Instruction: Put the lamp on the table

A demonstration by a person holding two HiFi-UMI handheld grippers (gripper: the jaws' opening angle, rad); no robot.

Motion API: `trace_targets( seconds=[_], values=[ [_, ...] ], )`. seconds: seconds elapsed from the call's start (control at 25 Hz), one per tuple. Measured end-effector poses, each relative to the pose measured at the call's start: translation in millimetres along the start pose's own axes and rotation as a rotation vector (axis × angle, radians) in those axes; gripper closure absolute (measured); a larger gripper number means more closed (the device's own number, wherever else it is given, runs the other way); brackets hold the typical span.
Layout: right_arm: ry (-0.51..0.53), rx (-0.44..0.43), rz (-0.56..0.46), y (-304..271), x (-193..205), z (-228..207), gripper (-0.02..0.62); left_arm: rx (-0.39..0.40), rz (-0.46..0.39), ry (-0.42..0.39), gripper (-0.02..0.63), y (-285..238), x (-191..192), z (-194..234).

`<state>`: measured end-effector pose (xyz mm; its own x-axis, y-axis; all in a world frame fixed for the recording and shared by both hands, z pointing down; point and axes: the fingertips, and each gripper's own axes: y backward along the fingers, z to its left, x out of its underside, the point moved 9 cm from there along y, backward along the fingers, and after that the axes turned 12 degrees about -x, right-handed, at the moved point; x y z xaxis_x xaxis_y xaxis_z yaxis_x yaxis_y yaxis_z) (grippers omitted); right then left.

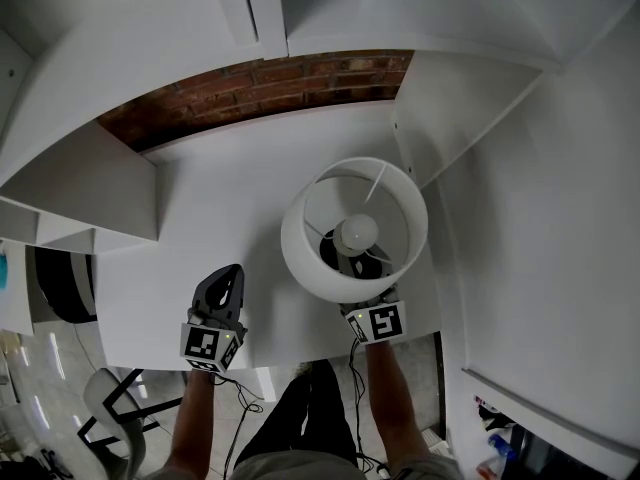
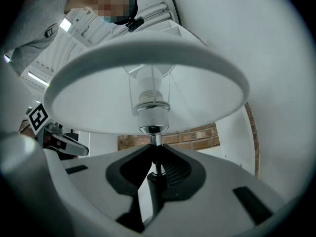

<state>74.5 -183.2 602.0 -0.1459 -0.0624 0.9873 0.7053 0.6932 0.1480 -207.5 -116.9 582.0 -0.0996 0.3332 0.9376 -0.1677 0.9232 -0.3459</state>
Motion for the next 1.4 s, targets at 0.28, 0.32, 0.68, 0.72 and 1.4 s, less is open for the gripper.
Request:
trace_targets(
  seconds=[0.28, 0.32, 0.68, 0.72, 1.4],
  values=[
    [0.003, 0.010, -0.004, 0.0, 0.6, 1.0, 0.518, -0.004, -0.010, -0.001, 0.603, 6.4, 1.3, -0.1],
    [0.004, 0.012, -0.004, -0.1, 0.6, 1.2, 0.518, -0.004, -0.008, -0.002, 0.603, 7.3, 1.7, -0.3],
    [-0.038, -0.002, 0.012, 3.0, 4.0, 0.8, 0.513, -0.005, -0.015, -0.004, 0.603, 14.3, 0.2, 2.8],
    [-0.056, -0.009, 0.015, 4.7, 5.7, 0.8, 0.487, -0.005, -0.014, -0.003, 0.603, 15.4, 0.1, 3.3],
    [-0.074, -0.035, 0.109, 27.9, 2.5, 7.2, 0.311, 0.019, -0.046, -0.001, 0.603, 25.4, -15.7, -2.5]
  ],
)
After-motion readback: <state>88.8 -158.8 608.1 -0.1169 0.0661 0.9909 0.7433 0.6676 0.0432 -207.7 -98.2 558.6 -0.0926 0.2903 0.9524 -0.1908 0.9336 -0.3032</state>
